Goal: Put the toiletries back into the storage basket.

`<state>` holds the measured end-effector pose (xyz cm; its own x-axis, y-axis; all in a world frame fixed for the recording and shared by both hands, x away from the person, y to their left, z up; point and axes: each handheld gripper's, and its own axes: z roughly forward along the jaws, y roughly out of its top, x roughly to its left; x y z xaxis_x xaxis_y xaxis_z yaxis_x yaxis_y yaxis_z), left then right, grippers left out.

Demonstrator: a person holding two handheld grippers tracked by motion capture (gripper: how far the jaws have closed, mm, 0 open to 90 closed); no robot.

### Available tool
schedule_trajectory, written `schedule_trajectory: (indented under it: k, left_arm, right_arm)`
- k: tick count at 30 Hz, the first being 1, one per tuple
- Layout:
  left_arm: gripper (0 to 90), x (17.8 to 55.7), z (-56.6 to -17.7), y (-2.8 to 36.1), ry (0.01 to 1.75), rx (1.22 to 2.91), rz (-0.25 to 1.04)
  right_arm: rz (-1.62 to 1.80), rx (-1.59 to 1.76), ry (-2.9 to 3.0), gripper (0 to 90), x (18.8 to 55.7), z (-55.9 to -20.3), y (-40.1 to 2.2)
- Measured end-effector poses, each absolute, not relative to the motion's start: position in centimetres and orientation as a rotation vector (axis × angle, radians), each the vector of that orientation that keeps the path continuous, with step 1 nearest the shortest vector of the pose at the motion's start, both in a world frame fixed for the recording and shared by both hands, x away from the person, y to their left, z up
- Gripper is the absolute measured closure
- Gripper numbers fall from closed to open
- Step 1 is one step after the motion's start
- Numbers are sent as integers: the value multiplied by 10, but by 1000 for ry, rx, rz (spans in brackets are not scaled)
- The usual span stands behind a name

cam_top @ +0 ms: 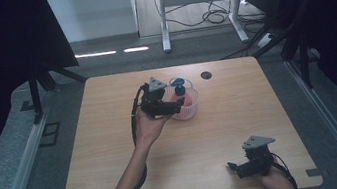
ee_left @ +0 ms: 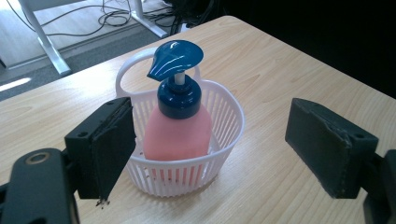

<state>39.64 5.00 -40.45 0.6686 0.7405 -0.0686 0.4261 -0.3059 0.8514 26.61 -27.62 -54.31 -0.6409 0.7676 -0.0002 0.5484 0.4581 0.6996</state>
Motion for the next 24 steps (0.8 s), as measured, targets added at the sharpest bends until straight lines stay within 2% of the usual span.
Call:
schedule_trajectory:
  k: [24]
  left_arm:
    - [168,374,-403,67,893,1932,422]
  right_arm:
    - [972,1121,2393,0,266,-543,-276]
